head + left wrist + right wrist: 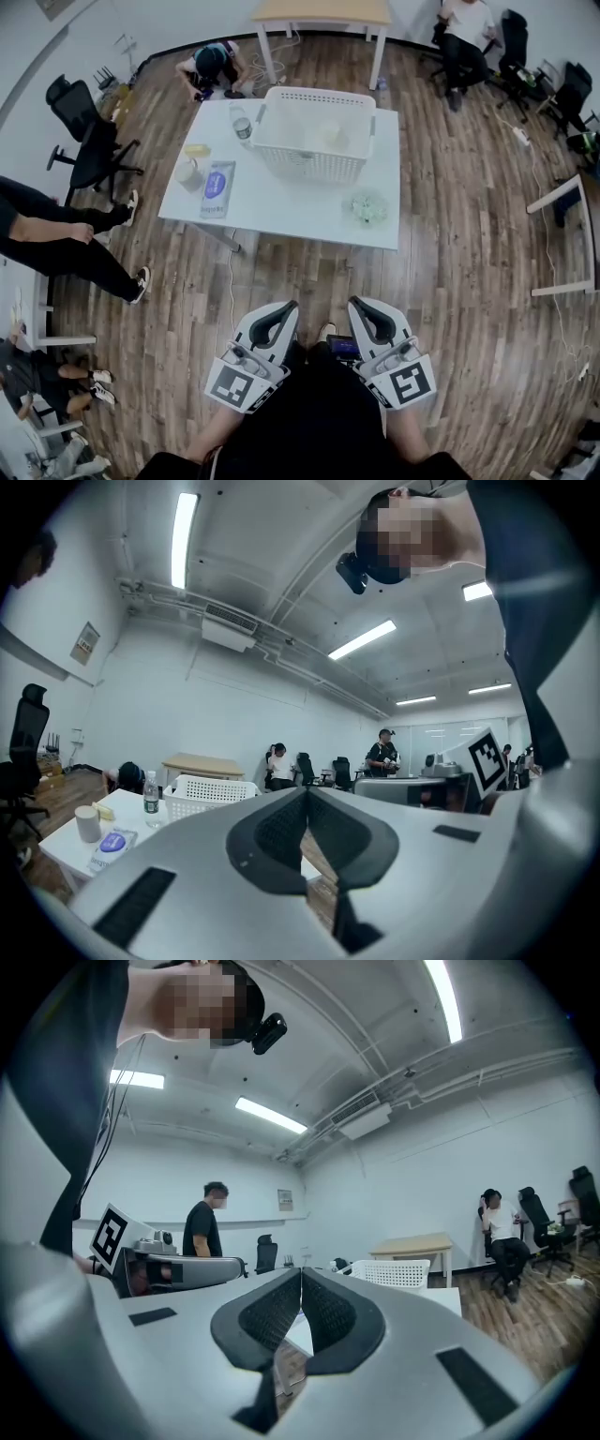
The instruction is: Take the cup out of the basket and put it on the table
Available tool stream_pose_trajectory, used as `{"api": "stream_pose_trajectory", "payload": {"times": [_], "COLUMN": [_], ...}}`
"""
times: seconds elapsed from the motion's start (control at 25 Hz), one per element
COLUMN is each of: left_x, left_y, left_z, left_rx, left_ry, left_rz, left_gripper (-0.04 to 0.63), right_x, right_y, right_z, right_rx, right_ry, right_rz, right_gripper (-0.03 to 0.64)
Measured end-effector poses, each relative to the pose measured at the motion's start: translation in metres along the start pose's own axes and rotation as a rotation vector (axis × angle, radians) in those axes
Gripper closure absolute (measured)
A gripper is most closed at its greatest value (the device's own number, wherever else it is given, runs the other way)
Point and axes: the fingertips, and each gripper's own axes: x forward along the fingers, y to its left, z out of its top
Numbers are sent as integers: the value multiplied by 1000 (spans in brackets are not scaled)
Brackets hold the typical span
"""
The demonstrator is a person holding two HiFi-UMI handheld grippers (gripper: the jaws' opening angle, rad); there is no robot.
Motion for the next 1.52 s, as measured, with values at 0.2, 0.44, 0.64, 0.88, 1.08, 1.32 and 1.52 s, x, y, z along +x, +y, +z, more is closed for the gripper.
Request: {"api": "stream_pose_trajectory", "payload": {"times": [0.2,0.44,0.64,0.88,1.08,1.32,1.52], "left_x": [4,16,29,48,64,74,78], "left_y": [-6,4,24,56,97,150,184], "left_z": [-5,-10,-8,1,15,24,23], "left_rx": [-21,-12,-12,-3,4,29,34], "left_ry": [10,27,9,-20,-42,-56,-45], "left_rz": [27,31,20,-15,-40,-68,-110], "left_gripper": [584,584,584,584,584,584,584], "right_x": [2,12,25,57,98,146,184], "right_y": [-8,-18,-28,-37,-46,-51,-42], "right_z": [-2,-5,-2,6,20,26,26], "right_rx": [6,14,1,-21,-48,-72,-69], "right_ry": [5,14,20,19,17,19,33], "right_rz": [22,22,-6,-32,-60,-110,-123], "right_gripper": [592,592,592,592,592,592,592]}}
